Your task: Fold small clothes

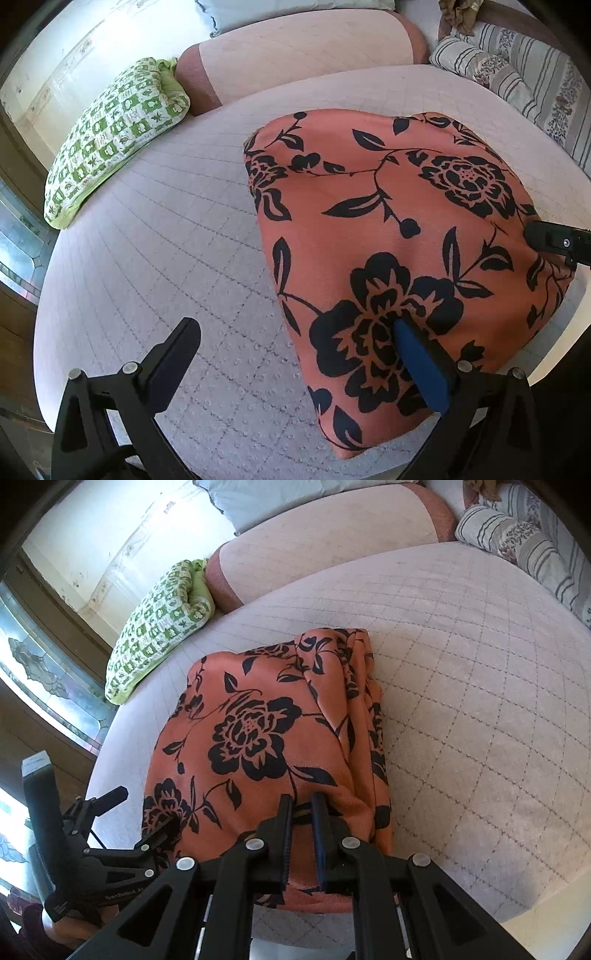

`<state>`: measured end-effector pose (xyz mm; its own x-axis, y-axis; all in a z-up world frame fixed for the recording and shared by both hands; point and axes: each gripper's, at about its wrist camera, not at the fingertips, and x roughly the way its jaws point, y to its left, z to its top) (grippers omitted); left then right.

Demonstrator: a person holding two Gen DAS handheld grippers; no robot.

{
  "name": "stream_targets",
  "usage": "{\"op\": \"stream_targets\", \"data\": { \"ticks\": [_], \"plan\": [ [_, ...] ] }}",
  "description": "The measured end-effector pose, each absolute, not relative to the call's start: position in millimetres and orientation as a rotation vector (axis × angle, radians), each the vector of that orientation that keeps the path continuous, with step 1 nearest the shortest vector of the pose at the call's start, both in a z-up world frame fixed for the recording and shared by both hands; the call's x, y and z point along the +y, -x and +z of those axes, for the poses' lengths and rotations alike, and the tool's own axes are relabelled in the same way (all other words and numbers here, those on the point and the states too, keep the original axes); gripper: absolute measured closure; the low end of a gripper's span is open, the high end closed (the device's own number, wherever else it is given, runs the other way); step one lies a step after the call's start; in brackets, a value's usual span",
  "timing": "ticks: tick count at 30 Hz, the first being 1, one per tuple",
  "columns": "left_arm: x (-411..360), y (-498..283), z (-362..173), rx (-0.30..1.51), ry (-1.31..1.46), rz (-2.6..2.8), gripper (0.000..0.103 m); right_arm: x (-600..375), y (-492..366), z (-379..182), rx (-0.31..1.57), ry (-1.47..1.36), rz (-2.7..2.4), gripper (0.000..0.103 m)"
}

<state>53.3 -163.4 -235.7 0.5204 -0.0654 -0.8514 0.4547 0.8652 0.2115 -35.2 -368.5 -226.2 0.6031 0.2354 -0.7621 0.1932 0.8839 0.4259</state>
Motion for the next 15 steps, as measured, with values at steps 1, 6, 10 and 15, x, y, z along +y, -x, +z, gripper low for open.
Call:
{"op": "stream_targets", "data": {
  "ticks": [1,6,10,15],
  "plan": [
    [-162.9,-53.8,-235.9,0.982,-0.439,-0.327,0.000,-368.4,34.8,-226.5,0.934,-0.509,0.026,0.089],
    [-161.7,-52.9,-235.6,0.980,-0.440,-0.321,0.000,-369.7,36.8,-227.0,0.932,-0.519,0.027,0.089],
    [-162.5,-49.3,-232.5,0.983,-0.446,-0.309,0.000,-369.9,39.5,-226.0,0.922,-0.529,0.024,0.089],
    [-157.7,-45.6,-227.5,1.010,-0.424,-0.303,0.000,-371.4,45.1,-223.7,0.910,-0.537,0.031,0.090]
  ]
}}
